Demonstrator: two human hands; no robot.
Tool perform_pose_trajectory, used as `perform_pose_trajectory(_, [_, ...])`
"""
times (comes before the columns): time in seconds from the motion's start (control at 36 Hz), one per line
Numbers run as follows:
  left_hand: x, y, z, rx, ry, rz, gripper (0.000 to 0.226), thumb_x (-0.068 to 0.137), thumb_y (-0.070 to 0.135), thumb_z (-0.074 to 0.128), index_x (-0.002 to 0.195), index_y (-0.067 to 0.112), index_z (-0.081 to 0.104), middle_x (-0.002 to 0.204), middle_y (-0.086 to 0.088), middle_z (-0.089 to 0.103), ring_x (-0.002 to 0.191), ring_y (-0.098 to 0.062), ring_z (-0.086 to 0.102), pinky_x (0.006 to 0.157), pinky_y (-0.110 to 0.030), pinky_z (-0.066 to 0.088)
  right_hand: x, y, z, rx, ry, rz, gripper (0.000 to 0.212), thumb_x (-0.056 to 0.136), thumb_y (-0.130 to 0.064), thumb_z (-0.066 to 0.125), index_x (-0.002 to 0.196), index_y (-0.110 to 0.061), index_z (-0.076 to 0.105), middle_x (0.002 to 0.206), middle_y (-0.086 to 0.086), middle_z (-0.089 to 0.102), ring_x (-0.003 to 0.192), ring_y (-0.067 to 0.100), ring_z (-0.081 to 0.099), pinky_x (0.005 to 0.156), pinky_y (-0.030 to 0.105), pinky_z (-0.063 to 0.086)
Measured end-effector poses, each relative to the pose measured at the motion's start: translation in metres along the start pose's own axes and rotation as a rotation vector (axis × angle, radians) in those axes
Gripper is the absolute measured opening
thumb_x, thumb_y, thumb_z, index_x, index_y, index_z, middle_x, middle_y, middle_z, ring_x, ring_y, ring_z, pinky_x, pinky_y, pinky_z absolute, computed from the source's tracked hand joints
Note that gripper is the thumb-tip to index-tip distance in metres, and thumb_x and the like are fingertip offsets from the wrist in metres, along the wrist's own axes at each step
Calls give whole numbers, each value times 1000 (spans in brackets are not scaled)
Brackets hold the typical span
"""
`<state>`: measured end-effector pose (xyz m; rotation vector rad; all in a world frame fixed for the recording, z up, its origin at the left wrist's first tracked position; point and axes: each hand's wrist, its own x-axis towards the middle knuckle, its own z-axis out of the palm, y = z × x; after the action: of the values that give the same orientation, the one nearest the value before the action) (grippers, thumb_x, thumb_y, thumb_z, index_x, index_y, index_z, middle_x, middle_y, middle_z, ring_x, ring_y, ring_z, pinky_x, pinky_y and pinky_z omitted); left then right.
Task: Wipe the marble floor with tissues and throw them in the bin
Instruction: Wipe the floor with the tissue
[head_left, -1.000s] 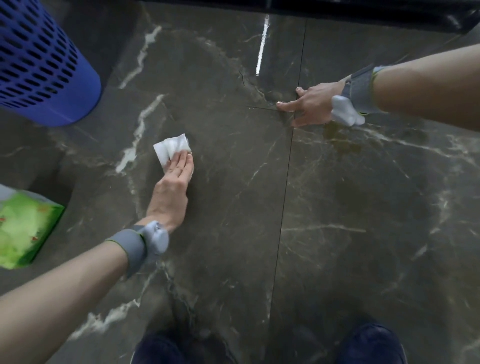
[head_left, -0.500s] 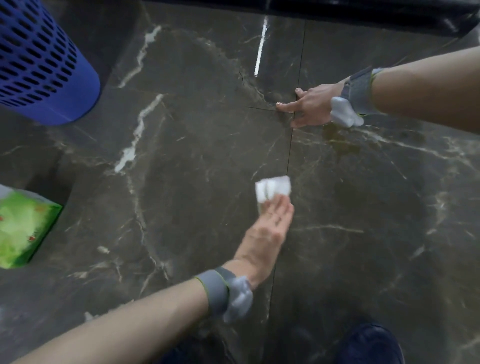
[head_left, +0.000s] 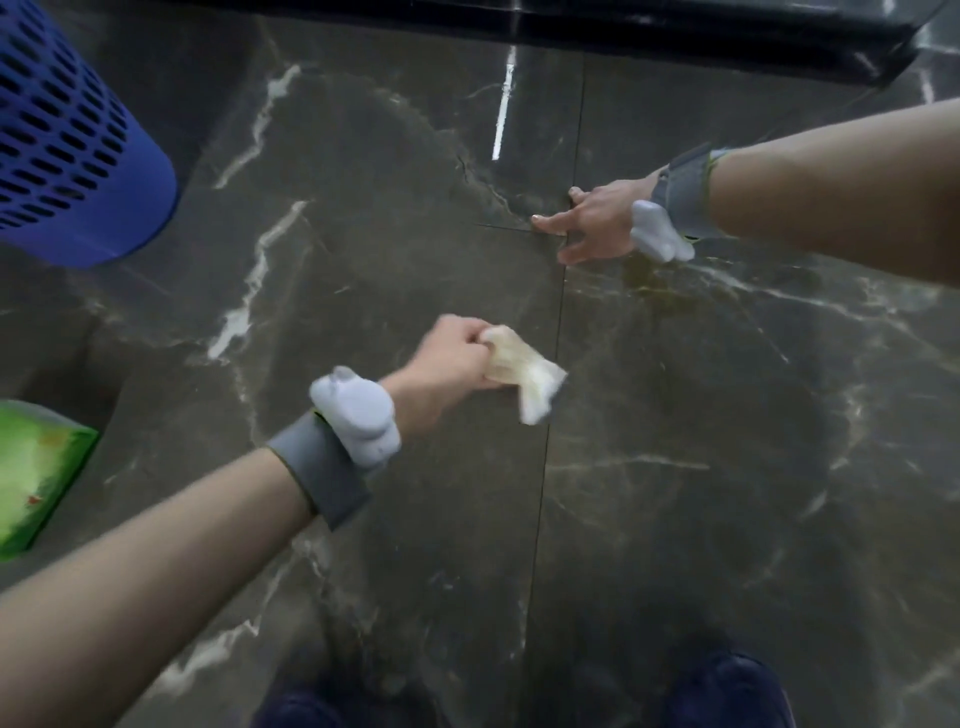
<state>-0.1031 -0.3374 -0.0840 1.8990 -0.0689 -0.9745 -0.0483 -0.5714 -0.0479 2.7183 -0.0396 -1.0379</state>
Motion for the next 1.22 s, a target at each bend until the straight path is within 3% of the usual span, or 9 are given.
perform_pose_trajectory(0.14, [9, -7, -45, 457, 351, 168, 28, 98, 14, 57, 115, 21, 78, 107, -2, 78, 101, -17, 71, 81, -20, 47, 1, -1, 1, -7, 2, -5, 63, 104, -58, 35, 158, -55, 1, 170, 16, 5, 146, 36, 40, 114, 49, 41])
perform_pose_trajectory(0.31, [-7, -24, -17, 584, 369, 455, 38, 100, 11, 59, 137, 15, 68, 128, -8, 73, 116, -26, 70, 102, -38, 53, 2, -1, 3, -9, 3, -10, 63, 104, -57, 35, 157, -56, 1, 171, 16, 3, 147, 37, 38, 115, 48, 38])
perform_pose_trajectory(0.42, [-23, -55, 21, 764, 79, 574, 61, 108, 21, 48, 163, 4, 24, 172, -10, 18, 160, -20, 14, 129, -33, 17, 1, 3, 4, -7, 7, -1, 62, 105, -53, 34, 158, -55, 1, 170, 16, 3, 147, 36, 38, 114, 45, 38])
perform_pose_trajectory(0.53, [-28, -80, 31, 999, 52, 669, 68, 111, 19, 40, 164, 4, 0, 172, -12, -11, 160, -22, -13, 131, -34, 4, 3, 2, 3, -25, 2, -4, 62, 105, -55, 34, 158, -54, 1, 171, 16, 2, 148, 37, 37, 117, 46, 38])
perform_pose_trajectory(0.64, [-19, -74, 25, 1068, 39, 680, 65, 108, 0, 33, 164, 6, 1, 172, -10, -10, 159, -19, -13, 131, -32, 1, 3, 3, 4, -22, -2, -10, 62, 106, -56, 34, 158, -55, -1, 171, 15, -1, 147, 38, 38, 113, 47, 39])
perform_pose_trajectory(0.72, [-17, -64, 21, 1065, 0, 695, 83, 91, -22, 30, 165, 6, 4, 173, -7, -7, 159, -16, -11, 128, -23, -7, 4, 2, 6, -30, -1, -20, 63, 106, -55, 34, 158, -54, -1, 170, 17, 0, 144, 39, 42, 114, 46, 41])
perform_pose_trajectory(0.83, [-14, -51, 33, 1010, -36, 675, 70, 100, -13, 31, 164, 2, 7, 173, -11, -2, 161, -22, -5, 130, -31, 2, 4, 4, 8, -31, 17, -26, 63, 106, -55, 34, 158, -54, -1, 170, 18, -1, 142, 37, 45, 110, 42, 42])
perform_pose_trajectory(1.03, [11, -21, 83, 1458, -90, 826, 88, 75, -19, 5, 162, -5, 3, 171, -22, 0, 160, -31, -1, 131, -35, 4, 5, 10, 10, 20, 22, -27, 60, 107, -55, 28, 159, -52, -3, 170, 20, -1, 143, 37, 45, 109, 40, 42])
perform_pose_trajectory(1.22, [36, -10, 131, 1467, -133, 1075, 63, 100, -13, 33, 160, -7, 14, 170, -23, 12, 159, -33, 11, 131, -38, 10, 4, 13, 11, 18, 42, -93, 53, 110, -50, 20, 159, -52, 0, 169, 21, 0, 137, 40, 49, 110, 47, 44])
